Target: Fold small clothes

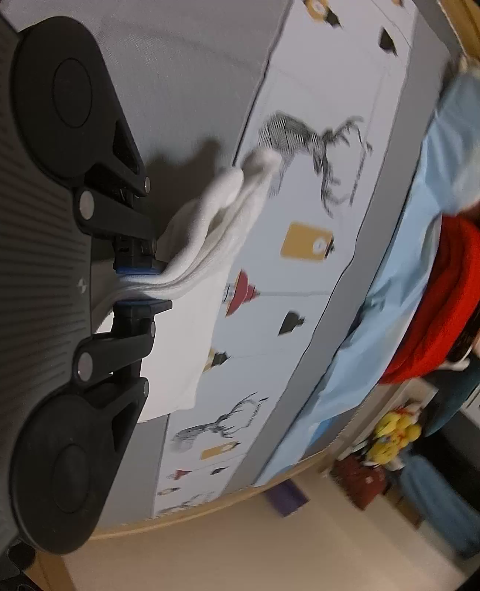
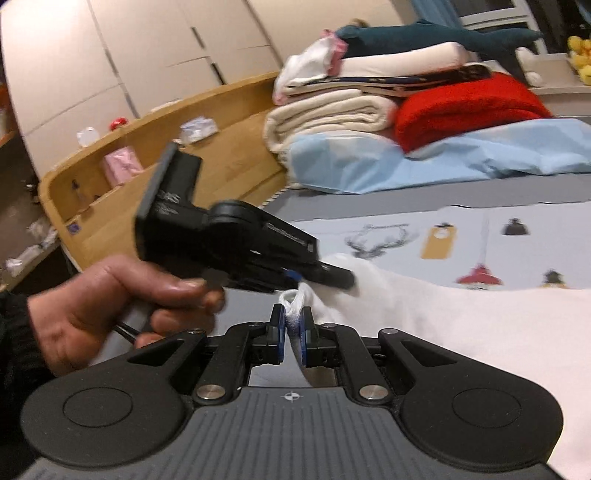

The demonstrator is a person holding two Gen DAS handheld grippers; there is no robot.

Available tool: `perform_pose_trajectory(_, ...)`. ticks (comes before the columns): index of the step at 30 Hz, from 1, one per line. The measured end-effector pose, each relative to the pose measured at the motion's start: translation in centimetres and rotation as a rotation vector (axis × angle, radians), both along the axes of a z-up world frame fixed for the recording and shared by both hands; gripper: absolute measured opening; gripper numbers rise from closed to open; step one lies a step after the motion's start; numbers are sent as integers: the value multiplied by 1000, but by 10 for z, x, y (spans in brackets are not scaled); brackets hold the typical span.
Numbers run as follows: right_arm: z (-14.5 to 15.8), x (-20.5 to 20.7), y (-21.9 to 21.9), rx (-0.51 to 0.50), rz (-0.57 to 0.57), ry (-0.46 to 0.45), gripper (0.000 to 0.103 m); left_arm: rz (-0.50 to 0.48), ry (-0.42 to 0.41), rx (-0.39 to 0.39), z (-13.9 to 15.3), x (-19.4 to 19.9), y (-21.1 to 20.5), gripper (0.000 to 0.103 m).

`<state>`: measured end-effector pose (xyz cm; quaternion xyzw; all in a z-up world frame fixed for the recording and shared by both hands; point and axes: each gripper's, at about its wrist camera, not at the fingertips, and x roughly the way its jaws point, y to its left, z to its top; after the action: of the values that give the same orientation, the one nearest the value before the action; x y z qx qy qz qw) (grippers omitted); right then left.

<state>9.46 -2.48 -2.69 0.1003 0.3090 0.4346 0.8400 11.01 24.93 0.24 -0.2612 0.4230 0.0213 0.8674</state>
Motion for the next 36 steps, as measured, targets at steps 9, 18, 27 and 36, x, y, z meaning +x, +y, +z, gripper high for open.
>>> perform_pose_trajectory(9, -5, -5, -92, -110, -243, -52, 7, -215, -100, 15, 6, 54, -120, 13)
perform_pose_trajectory(18, -56, 6, -210, -334, -676, 204, 7, -327, -175, -68, 4, 67, -195, 33)
perform_pose_trajectory(27, -107, 34, -252, -129, -699, 521, 43, -451, 75, 84, -41, 69, -190, 32)
perform_pose_trajectory(36, -132, 54, -245, -166, -707, 659, 9, -738, 359, 351, -130, 41, -212, 10)
